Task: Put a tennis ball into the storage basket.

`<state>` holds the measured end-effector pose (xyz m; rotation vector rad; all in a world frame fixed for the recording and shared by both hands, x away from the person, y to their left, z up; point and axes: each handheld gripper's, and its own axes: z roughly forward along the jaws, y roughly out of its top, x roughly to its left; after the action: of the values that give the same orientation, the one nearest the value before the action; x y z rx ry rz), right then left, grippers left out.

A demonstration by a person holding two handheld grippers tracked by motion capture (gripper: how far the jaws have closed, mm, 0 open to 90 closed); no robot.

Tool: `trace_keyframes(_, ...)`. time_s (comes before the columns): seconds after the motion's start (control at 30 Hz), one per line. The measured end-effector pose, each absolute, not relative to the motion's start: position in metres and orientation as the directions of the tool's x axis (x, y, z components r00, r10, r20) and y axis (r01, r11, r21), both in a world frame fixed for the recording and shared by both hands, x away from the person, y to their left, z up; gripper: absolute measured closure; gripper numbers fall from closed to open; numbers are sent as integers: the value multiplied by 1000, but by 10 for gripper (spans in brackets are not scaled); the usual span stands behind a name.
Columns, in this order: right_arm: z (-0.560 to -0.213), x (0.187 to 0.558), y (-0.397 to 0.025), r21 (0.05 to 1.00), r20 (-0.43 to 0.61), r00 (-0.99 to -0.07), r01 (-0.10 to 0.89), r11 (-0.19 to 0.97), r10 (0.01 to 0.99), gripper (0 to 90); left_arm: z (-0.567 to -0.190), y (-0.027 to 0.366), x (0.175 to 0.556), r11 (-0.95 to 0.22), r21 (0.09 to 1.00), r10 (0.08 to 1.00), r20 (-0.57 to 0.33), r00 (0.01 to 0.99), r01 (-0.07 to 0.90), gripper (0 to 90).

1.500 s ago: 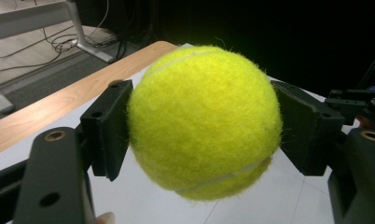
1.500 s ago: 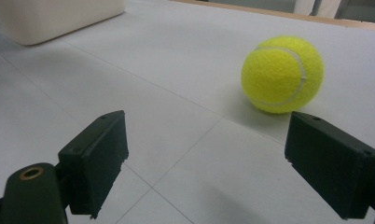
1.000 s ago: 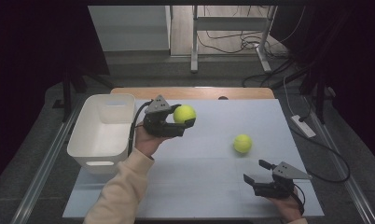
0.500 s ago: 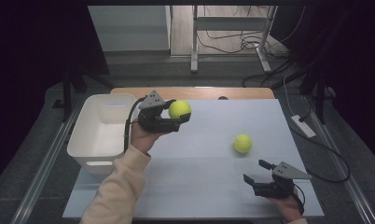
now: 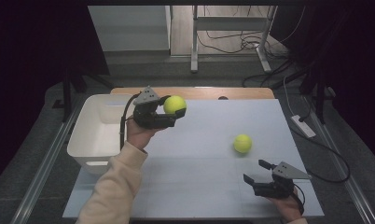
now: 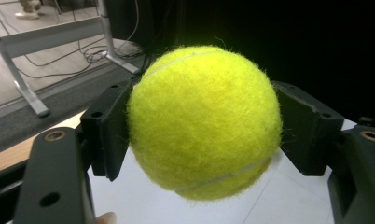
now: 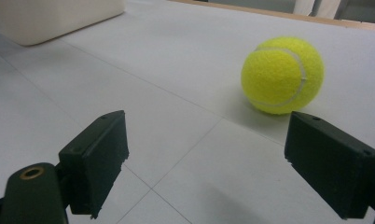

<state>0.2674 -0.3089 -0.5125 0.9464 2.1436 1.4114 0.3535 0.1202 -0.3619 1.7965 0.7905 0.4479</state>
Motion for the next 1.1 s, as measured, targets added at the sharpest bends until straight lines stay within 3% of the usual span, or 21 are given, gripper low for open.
trace_keyframes(1.1,-512,268,-307,914,30,-687,312,258,726,134,-350,164,361,-173,932,785,-66,616,319,267)
